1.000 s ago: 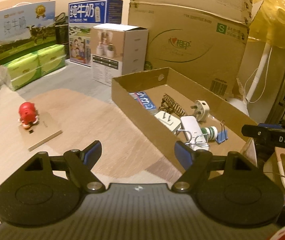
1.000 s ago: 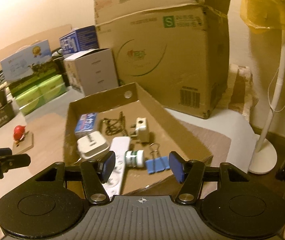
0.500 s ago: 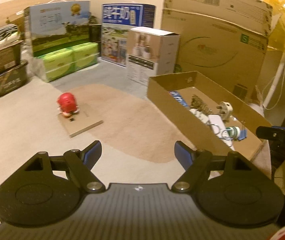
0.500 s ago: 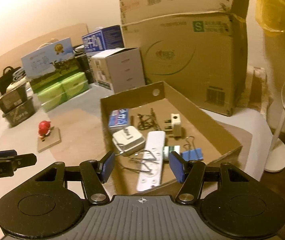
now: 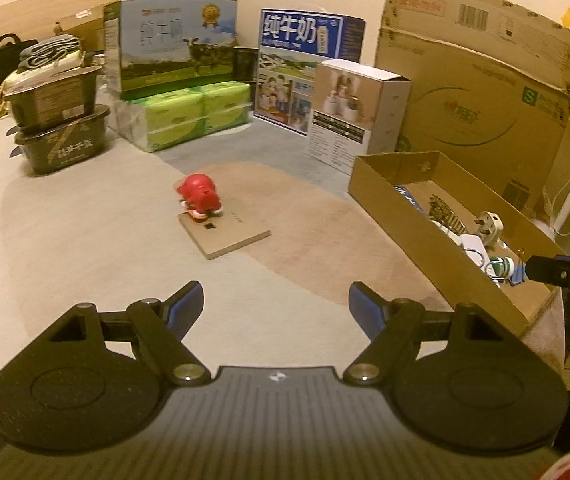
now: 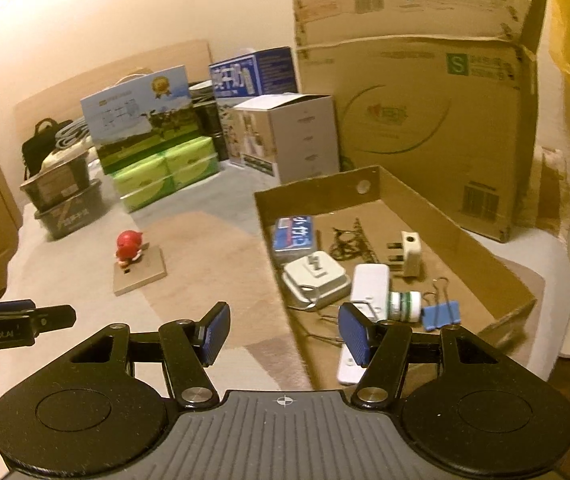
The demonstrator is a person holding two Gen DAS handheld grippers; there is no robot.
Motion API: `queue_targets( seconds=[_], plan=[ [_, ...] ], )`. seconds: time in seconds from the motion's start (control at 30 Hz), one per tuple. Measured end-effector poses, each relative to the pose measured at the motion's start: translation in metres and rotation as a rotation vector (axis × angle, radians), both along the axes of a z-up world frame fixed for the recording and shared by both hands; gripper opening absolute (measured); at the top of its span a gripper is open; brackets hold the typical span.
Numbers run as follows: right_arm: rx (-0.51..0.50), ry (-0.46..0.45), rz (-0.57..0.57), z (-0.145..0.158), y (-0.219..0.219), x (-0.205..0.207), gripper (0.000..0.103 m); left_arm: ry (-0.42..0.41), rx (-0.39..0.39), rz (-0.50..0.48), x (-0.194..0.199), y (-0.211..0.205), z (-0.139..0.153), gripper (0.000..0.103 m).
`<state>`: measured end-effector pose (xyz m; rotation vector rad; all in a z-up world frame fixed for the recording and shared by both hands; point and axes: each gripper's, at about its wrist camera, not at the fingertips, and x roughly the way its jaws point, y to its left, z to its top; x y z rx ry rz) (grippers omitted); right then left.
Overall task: Organize rigid objects
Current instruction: 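Withdraw both grippers from the box toward the red figurine on the router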
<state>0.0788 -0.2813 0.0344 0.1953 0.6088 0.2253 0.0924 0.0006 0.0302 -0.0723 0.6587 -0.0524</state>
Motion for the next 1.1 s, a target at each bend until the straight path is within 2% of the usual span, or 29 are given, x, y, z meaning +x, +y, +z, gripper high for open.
queue_targets(
  seconds=[0.5,1.1],
  plan=[
    [-0.016,-0.013,0.069,0.007,0.037,0.005,0.06,-0.001,-0.006,0.059,-0.005,0.036,-0.001,0.077],
    [-0.051,0.0,0.198,-0.009,0.102,0.053,0.06,0.014,0.027,0.094,0.038,0.084,-0.012,0.077]
  ],
)
